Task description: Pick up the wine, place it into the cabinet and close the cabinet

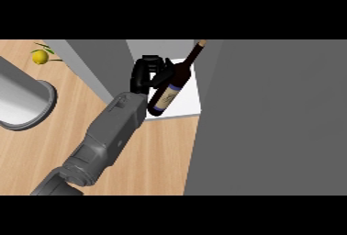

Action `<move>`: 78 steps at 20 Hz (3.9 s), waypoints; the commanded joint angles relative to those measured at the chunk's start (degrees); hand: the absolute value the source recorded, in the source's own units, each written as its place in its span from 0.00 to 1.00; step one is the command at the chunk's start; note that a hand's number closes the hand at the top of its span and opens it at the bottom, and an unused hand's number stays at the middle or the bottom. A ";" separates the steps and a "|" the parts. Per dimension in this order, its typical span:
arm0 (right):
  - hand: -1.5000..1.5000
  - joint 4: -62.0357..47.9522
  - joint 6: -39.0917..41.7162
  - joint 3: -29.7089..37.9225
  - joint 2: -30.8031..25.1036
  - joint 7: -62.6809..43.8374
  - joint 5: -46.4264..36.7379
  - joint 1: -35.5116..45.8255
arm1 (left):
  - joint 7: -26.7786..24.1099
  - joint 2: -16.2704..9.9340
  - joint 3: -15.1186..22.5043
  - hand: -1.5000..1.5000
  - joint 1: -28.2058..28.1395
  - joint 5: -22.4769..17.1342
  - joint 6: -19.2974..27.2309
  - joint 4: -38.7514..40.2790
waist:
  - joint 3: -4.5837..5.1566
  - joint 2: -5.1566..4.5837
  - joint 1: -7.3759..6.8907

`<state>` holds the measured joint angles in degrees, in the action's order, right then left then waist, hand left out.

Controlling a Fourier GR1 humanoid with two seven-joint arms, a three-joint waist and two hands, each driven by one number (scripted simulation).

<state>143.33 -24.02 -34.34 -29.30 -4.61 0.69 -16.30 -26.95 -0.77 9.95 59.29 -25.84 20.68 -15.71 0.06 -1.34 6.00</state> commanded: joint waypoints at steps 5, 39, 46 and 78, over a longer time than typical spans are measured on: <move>0.00 7.27 1.66 0.40 -1.10 -0.89 4.15 -2.98 | -3.91 -0.50 -1.34 1.00 2.80 1.08 2.19 6.13 | 0.01 -0.84 1.03; 0.00 11.29 4.00 2.16 -2.71 0.11 4.59 -8.75 | -10.79 0.52 -7.12 0.00 9.91 -1.64 -12.03 5.85 | 0.05 0.37 -1.68; 0.00 12.49 3.73 3.28 -3.47 -0.31 4.64 -11.09 | -7.88 0.40 -7.20 0.00 10.36 -1.47 -14.51 4.76 | -0.01 1.01 -3.37; 0.00 13.28 2.37 6.74 -4.01 -1.18 3.99 -12.79 | 2.77 -1.95 15.17 0.00 -32.79 -8.92 -12.36 -47.90 | -0.04 2.40 -7.39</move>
<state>144.29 -21.36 -28.09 -32.01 -0.20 2.18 -26.42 -26.40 -1.12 22.80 33.17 -35.40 6.42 -54.43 0.02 1.07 -0.81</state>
